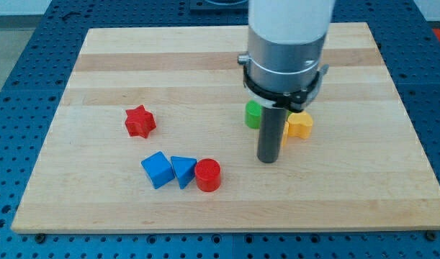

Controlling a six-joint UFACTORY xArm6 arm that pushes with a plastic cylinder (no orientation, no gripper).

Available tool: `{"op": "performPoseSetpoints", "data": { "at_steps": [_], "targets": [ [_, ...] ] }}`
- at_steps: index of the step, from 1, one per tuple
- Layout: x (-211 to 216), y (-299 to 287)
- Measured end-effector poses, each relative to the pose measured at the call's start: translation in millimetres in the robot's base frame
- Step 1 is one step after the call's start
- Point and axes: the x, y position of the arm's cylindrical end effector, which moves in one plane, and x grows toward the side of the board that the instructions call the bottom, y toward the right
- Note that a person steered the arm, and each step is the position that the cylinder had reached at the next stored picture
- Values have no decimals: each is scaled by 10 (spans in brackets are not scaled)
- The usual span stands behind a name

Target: Push red star towards blue cube

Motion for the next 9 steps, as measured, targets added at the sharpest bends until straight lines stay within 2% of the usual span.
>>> {"op": "performPoseSetpoints", "data": {
  "at_steps": [4, 7, 8, 9],
  "targets": [
    [-228, -1],
    [-4, -69],
    [-20, -161],
    [-255, -509]
  ]
}}
